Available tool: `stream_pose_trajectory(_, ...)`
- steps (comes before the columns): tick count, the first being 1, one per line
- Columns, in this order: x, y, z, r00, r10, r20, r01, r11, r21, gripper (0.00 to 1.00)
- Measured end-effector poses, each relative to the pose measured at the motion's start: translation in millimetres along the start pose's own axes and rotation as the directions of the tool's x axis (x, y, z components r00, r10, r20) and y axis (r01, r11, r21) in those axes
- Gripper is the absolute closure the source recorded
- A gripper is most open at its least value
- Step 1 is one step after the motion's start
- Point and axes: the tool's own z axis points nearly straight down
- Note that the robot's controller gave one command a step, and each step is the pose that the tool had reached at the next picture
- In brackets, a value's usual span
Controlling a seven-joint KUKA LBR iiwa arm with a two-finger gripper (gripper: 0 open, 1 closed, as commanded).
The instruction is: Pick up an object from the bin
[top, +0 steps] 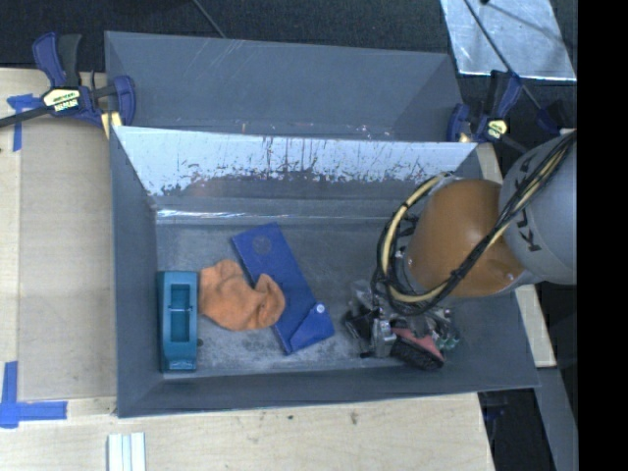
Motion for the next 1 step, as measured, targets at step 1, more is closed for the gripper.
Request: stream_pose_trajectory(1, 0.0, 0.0, 0.0, 1.0, 0.0, 0.0, 0.0, 1.0, 0.0, 1.0)
